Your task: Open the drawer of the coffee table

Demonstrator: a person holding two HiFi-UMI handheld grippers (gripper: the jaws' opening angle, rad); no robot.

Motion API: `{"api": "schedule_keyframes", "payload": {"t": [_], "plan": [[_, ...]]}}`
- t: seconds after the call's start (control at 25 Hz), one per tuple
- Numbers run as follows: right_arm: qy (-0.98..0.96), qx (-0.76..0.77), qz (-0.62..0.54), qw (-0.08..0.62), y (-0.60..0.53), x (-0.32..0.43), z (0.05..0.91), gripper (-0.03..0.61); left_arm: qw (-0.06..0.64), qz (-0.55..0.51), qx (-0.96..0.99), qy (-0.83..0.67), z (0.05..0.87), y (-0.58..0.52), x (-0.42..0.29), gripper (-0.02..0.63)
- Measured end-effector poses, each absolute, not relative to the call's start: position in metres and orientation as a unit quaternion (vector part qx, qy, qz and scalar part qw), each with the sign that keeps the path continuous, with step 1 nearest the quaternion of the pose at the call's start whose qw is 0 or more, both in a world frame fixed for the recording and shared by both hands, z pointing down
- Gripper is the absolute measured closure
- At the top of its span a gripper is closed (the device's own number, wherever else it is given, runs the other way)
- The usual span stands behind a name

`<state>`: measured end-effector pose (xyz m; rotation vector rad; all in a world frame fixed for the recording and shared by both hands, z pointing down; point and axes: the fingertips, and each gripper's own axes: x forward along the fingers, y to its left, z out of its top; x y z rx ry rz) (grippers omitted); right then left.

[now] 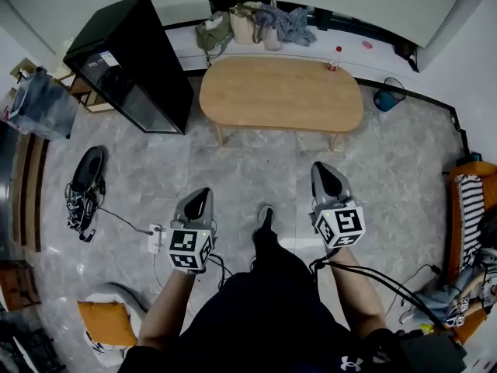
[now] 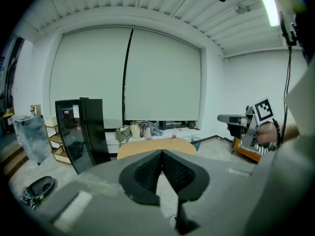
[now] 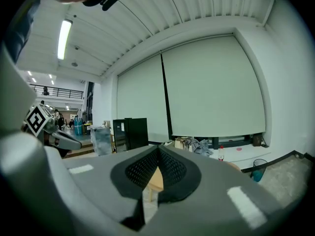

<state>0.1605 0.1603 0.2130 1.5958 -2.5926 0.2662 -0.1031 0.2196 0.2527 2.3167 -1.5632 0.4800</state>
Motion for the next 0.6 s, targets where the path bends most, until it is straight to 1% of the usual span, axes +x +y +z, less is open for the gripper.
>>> {"api": "schedule_keyframes", "payload": {"t": [0.28,0.4,0.6], "plan": [[-0.847,0.519,0.112,0.019,0.076,0.155,0.224,0.578,0.157,0.188,0.792,-0.559,0.253,0.146,-0.118,0.611],[-0.837,0.529,0.137,0.009,0.050,0.163,0.242,0.578,0.144,0.208,0.794,-0.553,0.257,0.119,-0.112,0.611],[-0.835,0.531,0.146,0.017,0.010,0.162,0.267,0.578,0.132,0.220,0.806,-0.533,0.268,0.080,-0.101,0.612]]}}
